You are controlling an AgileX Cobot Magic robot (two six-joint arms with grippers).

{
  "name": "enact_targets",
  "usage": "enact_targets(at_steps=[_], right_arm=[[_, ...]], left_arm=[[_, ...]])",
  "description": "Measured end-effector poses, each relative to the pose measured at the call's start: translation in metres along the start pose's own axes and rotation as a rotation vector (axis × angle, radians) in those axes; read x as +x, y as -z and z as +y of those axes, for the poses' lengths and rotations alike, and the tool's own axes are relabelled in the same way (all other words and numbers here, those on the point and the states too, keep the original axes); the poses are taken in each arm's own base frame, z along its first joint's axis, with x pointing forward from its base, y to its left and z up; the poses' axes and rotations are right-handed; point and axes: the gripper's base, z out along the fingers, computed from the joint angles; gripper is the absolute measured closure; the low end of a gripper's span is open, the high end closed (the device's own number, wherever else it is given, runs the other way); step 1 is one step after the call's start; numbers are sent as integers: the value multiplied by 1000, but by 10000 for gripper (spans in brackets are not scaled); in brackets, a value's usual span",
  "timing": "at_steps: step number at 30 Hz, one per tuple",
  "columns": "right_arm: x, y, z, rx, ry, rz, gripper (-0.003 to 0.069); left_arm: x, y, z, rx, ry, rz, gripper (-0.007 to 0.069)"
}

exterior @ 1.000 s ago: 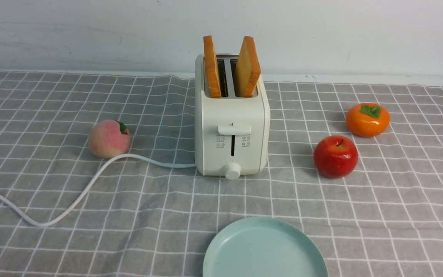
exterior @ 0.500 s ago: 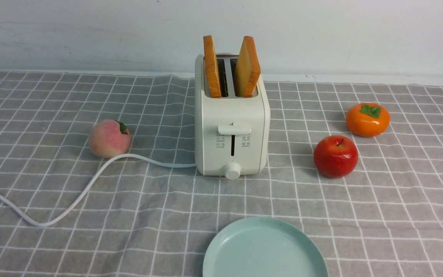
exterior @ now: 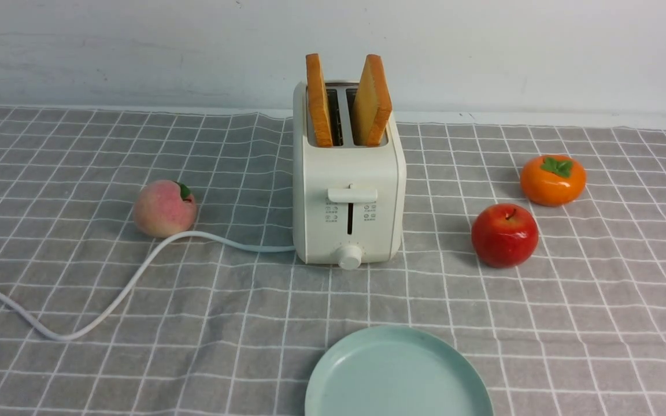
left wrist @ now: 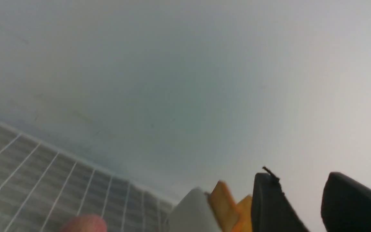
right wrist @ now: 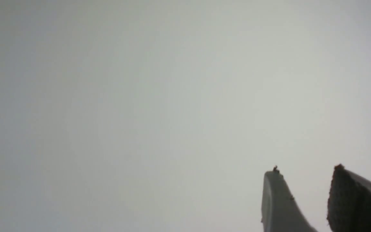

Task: Take toasted bread from bread machine on grey coffee table place on plate.
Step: 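Grasp the toast slice in the toaster and pull it up out of the slot with the right gripper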

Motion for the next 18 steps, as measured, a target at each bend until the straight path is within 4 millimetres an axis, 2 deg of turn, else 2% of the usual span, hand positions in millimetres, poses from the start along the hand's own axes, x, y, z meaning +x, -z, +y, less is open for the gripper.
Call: enact_targets(at_steps=[2, 6, 10, 11, 14, 18], right_arm=[[17, -13, -3, 27, 18, 146, 419], [48, -32, -10, 68, 61, 379, 419], [71, -45, -15, 98, 32, 522, 419], [71, -45, -15, 100, 28, 527, 419], [104, -59, -18, 144, -70, 752, 419], [120, -78, -9, 130, -138, 940, 419]], left_arm=[[10, -19, 8, -107, -9, 152, 386], [33, -42, 27, -277, -33, 381, 386], [41, -47, 31, -316, 11, 458, 386], [42, -47, 30, -316, 20, 463, 386], [46, -46, 27, -293, 65, 507, 386], [53, -45, 18, -211, 56, 569, 386]])
